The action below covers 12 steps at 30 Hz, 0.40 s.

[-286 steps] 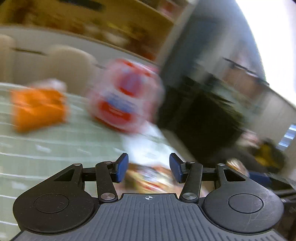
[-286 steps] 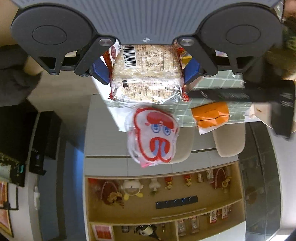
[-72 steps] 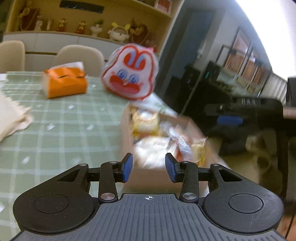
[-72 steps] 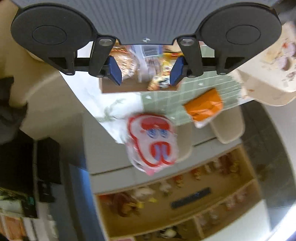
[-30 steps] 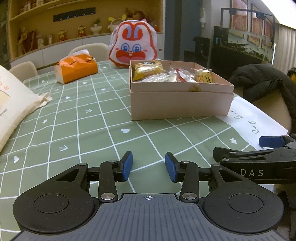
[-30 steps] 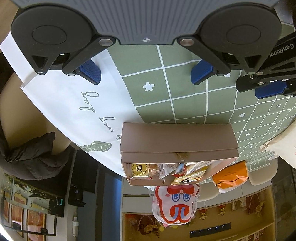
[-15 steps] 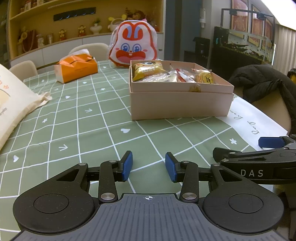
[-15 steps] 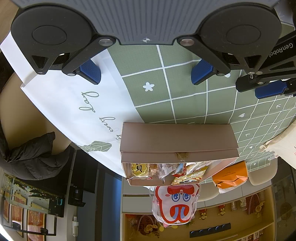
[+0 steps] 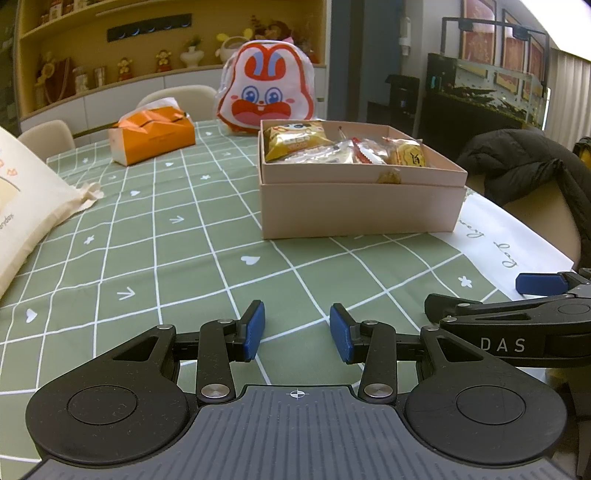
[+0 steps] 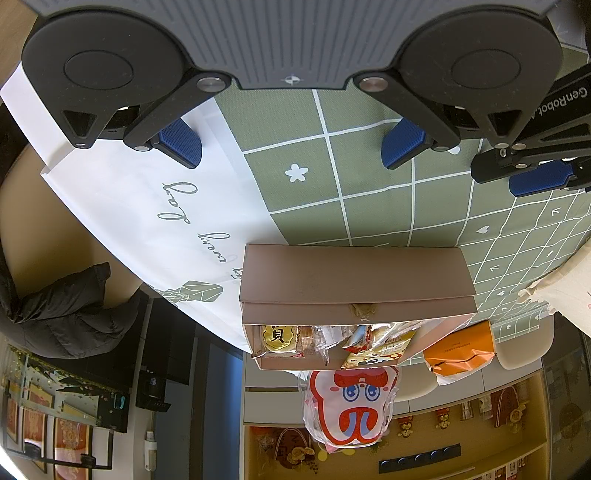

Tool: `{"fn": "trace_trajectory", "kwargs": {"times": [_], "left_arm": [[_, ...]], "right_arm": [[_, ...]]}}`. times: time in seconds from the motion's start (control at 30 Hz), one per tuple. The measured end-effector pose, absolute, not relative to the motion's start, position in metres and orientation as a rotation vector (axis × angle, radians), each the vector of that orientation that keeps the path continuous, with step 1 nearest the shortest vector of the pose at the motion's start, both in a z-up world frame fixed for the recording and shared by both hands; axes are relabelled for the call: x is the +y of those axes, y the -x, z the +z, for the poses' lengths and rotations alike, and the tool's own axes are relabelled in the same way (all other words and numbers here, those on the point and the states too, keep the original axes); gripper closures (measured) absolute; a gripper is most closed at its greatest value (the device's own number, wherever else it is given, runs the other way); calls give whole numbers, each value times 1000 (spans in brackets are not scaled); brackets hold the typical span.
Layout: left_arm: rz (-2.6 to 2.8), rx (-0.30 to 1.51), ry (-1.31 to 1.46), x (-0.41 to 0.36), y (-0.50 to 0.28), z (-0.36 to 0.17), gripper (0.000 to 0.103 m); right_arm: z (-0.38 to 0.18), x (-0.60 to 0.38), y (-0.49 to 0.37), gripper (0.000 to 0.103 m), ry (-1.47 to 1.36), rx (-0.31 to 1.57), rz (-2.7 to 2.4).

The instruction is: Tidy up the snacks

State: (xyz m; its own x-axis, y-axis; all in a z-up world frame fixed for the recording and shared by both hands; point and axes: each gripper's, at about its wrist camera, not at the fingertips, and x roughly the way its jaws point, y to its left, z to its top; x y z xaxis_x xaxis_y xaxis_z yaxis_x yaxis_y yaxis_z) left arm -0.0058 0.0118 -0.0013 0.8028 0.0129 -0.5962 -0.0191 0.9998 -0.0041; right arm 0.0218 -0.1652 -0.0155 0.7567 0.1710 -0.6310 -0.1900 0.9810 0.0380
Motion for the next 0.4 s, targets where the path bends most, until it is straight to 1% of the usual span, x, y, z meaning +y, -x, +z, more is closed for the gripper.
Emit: {"fn": "trace_trajectory", "kwargs": {"times": [0.4], "left_arm": [[19,639,6,11,6,-1,59]], "right_arm": [[-15,-165,-22,0,29,685,197]]}}
